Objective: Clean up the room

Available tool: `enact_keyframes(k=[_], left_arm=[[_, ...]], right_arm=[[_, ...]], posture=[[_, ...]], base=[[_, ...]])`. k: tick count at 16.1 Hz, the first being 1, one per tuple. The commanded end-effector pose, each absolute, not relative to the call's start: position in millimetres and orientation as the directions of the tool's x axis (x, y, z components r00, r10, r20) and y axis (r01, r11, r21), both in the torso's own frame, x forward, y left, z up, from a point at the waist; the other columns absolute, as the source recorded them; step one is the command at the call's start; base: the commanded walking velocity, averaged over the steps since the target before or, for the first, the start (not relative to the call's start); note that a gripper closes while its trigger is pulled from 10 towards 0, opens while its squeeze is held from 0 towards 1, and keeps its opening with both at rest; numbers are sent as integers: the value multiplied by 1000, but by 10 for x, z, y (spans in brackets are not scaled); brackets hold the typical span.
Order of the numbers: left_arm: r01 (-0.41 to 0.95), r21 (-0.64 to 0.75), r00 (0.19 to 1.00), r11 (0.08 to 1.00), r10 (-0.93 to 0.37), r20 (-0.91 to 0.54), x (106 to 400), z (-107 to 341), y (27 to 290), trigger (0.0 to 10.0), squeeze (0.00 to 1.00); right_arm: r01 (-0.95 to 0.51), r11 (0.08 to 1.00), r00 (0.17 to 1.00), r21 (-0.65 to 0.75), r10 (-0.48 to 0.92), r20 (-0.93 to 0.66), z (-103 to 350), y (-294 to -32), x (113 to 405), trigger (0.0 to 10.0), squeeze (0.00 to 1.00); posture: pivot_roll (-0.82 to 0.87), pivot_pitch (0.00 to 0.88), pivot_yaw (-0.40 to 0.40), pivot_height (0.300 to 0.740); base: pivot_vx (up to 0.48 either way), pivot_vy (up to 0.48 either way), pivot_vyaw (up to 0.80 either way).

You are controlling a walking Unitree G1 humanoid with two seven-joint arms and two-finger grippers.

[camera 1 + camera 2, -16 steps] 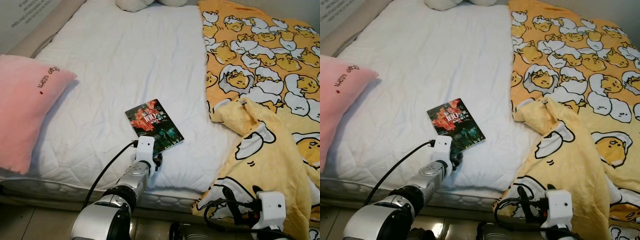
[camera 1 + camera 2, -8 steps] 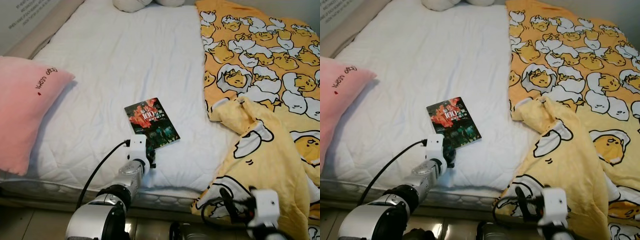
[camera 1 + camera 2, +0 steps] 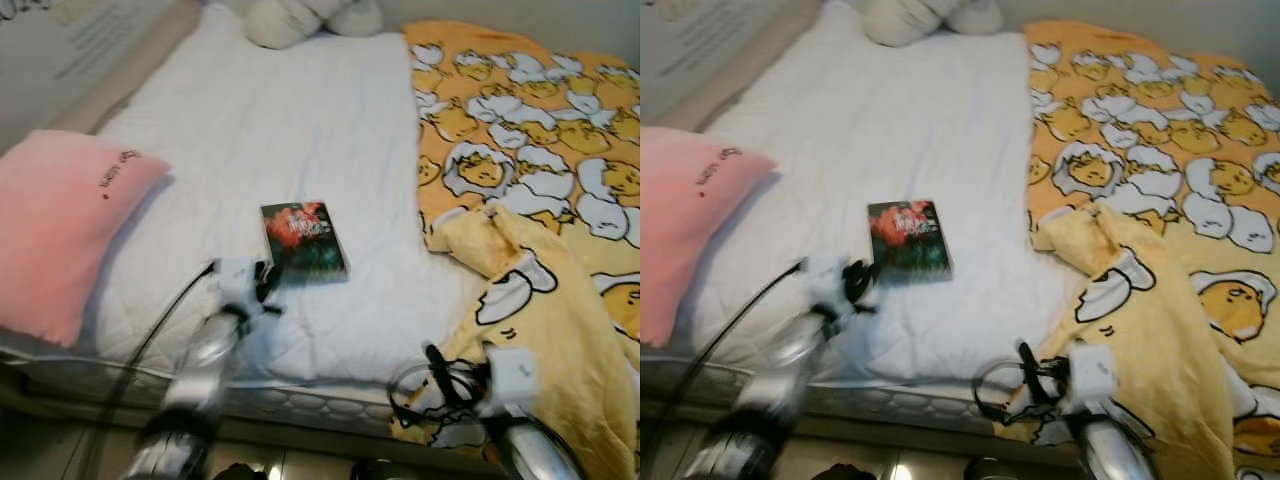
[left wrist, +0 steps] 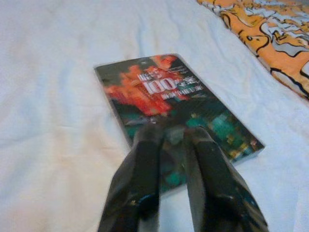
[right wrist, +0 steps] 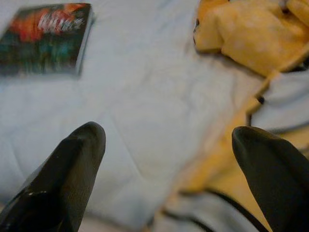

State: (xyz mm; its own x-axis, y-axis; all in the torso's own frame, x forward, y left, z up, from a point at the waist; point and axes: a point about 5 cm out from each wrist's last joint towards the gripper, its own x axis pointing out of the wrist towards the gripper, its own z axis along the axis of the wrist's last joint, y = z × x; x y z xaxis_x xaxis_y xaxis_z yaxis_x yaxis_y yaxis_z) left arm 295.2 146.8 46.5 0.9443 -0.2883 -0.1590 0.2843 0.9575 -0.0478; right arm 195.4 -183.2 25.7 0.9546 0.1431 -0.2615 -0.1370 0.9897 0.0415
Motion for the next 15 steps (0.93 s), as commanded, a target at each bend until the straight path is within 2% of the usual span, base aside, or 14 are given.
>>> enact_keyframes(k=[1,3,4,6,7,9,10,11,12,13,15], left_arm=[[334,-2,938,943,-332,-100,3012,629,1400,0,0],[335,44,940,941,-331,-88,3091,697,1405,0,0],[310,56,948,949,-303,-101,3160,726,1404,10000,0],[256,229,966,939,-245,-78,3289,868,1397,10000,0],[232,361,970,903,-241,-22,3343,979,1441,10000,1000],[159,369,985,916,-170,-2,3410,1042,1545,10000,1000],[164,311,982,936,-184,37,3277,1060,1492,10000,1000],[164,249,984,955,-176,26,3208,1029,1468,10000,1000],[156,149,987,976,-159,9,3159,993,1450,10000,1000],[158,118,987,980,-160,3,3092,950,1392,10000,1000],[182,185,982,966,-190,22,3074,942,1318,10000,1000]], right_arm=[[-151,988,956,43,157,-247,261,-1775,2029,10000,0],[-135,988,969,68,146,-198,331,-1706,2241,10000,0],[-127,989,976,77,138,-171,381,-1677,2340,10000,0],[-117,990,985,84,126,-115,487,-1641,2483,10000,0],[-105,992,990,73,111,-86,538,-1639,2525,10000,0],[-21,1000,1000,18,22,-8,664,-1717,2547,10000,0],[2,999,1000,41,-3,10,711,-1744,2492,10000,0],[-32,998,999,53,32,-1,698,-1698,2463,10000,0],[-30,992,1000,120,29,9,696,-1682,2436,10000,1000],[-14,983,1000,182,14,0,668,-1668,2401,10000,1000],[-12,988,1000,154,14,-13,626,-1646,2392,10000,1000]], posture=[[34,0,-41,740],[60,0,-37,740],[56,0,-31,740],[41,0,-22,740],[29,0,-18,740],[16,0,-12,740],[11,0,-8,740],[11,0,-7,740],[19,0,-10,740],[29,0,-12,740],[38,0,-18,740]], base=[[0,0,0],[0,0,0],[0,0,0],[0,0,0],[0,0,0],[0,0,0],[0,0,0],[0,0,0],[0,0,0],[0,0,0],[0,0,0]])
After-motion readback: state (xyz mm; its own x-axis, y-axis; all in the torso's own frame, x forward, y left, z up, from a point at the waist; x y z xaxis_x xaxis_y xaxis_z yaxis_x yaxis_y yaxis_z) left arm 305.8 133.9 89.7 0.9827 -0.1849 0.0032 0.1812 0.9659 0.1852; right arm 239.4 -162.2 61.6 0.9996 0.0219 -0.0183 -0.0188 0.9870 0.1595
